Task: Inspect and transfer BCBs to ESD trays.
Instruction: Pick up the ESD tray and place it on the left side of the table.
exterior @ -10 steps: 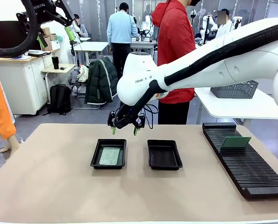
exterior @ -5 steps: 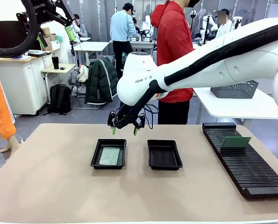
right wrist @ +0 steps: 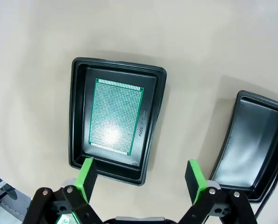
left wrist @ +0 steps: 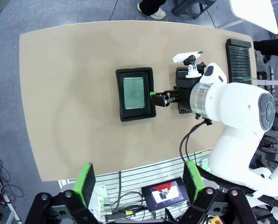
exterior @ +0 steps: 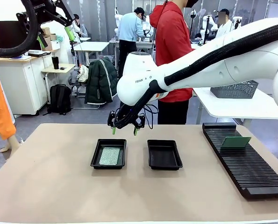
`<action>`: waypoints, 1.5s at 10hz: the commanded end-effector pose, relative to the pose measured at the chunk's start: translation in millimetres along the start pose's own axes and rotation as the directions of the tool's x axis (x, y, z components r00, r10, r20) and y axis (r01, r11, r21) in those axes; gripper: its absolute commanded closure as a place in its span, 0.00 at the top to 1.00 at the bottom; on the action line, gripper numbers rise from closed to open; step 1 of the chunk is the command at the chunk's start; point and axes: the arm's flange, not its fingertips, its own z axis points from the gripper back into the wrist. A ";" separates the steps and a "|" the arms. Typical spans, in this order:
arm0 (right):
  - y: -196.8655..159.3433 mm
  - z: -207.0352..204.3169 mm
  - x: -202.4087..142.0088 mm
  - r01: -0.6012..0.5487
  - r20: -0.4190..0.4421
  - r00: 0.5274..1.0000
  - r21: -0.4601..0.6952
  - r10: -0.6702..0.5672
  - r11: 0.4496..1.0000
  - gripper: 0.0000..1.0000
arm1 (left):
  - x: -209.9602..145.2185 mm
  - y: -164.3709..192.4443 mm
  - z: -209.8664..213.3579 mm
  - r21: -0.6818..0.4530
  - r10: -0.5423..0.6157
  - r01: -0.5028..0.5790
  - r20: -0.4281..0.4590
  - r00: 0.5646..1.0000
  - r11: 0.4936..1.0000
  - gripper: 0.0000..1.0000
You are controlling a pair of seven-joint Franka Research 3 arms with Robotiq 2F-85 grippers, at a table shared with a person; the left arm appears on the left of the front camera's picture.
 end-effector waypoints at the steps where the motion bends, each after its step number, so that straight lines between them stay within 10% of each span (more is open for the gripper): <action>1: -0.4 0.3 -0.4 -0.013 0.001 1.000 -0.002 0.013 1.000 1.00 | -0.8 0.8 0.5 0.000 0.001 -0.001 0.001 1.000 1.000 1.00; 15: -117.5 39.5 -13.0 0.172 -0.093 0.985 0.458 -0.146 0.872 1.00 | -43.0 -24.6 -186.5 0.105 0.198 -0.188 -0.095 0.976 0.977 1.00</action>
